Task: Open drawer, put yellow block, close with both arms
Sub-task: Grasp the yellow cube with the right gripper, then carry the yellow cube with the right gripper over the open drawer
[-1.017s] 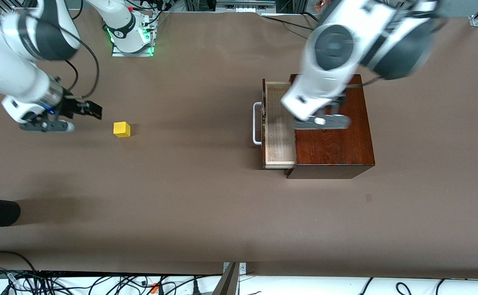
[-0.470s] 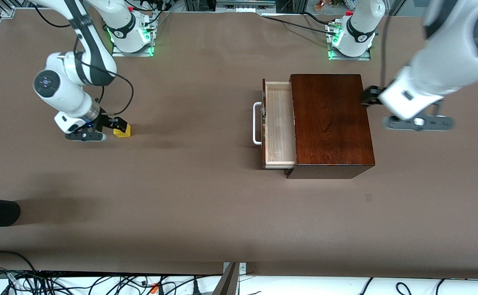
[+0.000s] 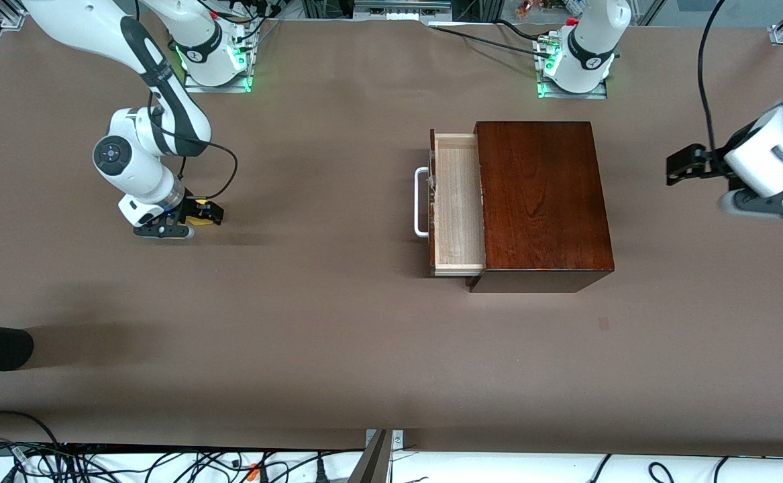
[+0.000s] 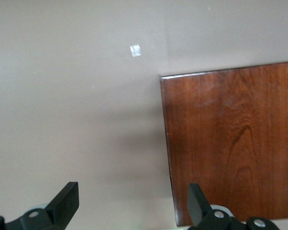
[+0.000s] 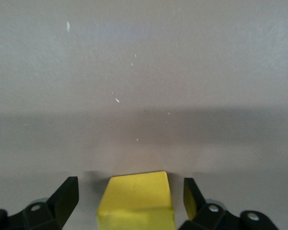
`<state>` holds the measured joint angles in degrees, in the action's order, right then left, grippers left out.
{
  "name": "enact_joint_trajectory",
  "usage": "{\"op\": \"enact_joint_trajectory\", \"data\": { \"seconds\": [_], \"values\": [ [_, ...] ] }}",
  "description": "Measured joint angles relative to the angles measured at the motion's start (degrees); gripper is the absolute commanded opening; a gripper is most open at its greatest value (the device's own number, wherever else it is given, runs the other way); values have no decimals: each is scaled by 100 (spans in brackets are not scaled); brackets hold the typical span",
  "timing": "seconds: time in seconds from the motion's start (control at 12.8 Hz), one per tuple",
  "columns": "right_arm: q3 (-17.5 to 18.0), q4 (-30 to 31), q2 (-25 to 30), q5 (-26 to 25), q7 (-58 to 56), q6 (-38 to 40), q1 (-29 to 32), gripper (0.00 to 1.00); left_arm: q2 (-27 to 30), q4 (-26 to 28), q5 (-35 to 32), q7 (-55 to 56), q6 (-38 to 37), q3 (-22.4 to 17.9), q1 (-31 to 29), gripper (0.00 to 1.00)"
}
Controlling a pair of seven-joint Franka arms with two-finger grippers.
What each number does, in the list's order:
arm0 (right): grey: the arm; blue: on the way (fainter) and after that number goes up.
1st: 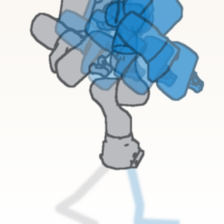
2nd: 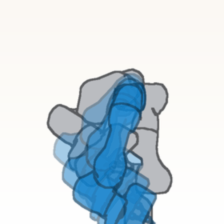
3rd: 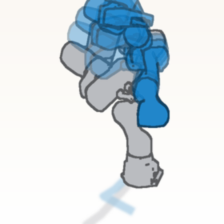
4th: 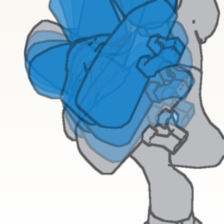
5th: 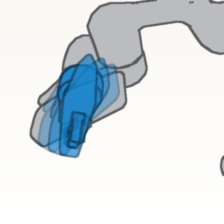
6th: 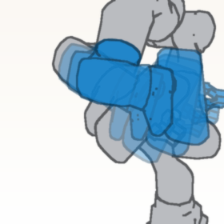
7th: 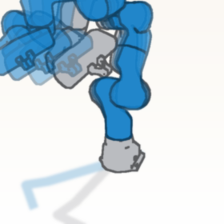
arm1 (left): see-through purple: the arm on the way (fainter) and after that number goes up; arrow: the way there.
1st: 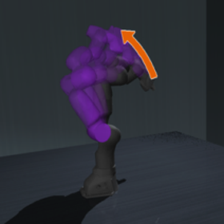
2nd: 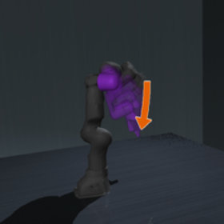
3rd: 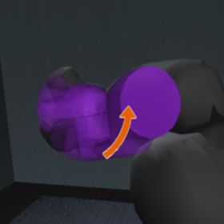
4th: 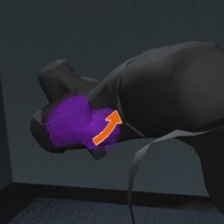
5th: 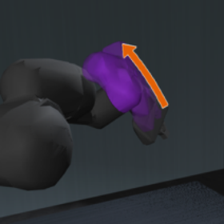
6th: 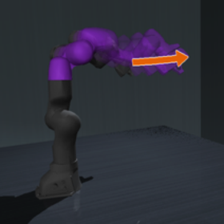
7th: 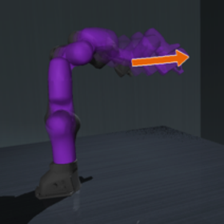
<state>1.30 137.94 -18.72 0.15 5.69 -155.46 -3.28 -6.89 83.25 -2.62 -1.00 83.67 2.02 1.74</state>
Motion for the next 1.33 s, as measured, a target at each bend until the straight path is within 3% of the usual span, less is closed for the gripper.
{"op": "enact_joint_trajectory", "data": {
  "seconds": [0.08,0.23,0.55,0.7,0.86,1.1,1.33],
  "values": [
    [0,0,-29,0,-51,20,0,29,303,371,27,-20,170,-134,57,100],
    [-2,-19,19,0,-131,183,0,8,719,849,30,-25,286,-173,74,100],
    [-1,-324,754,0,-192,1279,0,7,862,1037,30,-28,296,-171,90,100],
    [13,-819,1335,-1,-192,2462,-1,7,861,1046,30,-28,297,-169,107,100],
    [31,-1703,1725,0,-138,3971,-5,7,861,1046,30,-28,299,-169,114,100],
    [284,-3034,1805,15,387,5502,-33,7,860,1046,30,-28,299,-169,116,100],
    [820,-3627,1725,142,2053,5978,-319,7,856,1044,30,-28,299,-169,144,100]
  ]
}}
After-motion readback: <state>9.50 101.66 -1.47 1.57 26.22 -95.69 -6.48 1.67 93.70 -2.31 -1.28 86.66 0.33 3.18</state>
